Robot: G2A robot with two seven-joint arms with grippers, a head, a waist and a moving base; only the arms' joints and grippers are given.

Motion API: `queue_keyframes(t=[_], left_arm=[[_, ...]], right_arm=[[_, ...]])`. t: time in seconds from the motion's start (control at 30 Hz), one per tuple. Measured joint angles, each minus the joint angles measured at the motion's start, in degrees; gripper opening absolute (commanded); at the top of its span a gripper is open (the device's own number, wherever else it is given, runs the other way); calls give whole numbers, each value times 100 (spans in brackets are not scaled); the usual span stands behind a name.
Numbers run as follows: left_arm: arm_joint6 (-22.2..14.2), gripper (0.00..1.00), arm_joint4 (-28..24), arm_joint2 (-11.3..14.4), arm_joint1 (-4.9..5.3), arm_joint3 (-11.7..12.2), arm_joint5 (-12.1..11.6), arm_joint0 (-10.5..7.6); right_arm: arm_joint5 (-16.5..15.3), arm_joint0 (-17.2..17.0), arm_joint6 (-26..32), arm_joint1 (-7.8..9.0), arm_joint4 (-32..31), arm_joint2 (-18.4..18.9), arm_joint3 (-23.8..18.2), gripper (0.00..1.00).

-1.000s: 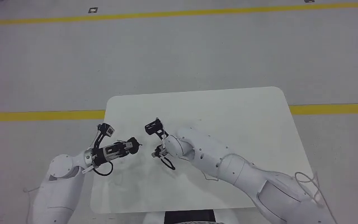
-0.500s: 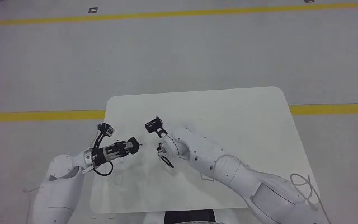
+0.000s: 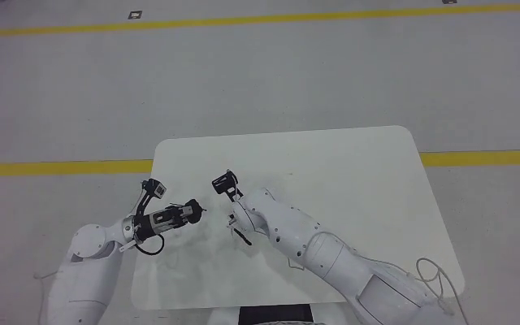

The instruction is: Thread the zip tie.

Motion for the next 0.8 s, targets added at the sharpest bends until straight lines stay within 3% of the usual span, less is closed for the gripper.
queue_keyframes(t=[0.8], left_arm=[[0,0,0,0,0,0,0,0]], right_arm=[[0,-143,162,-444,-730,242,462,36]])
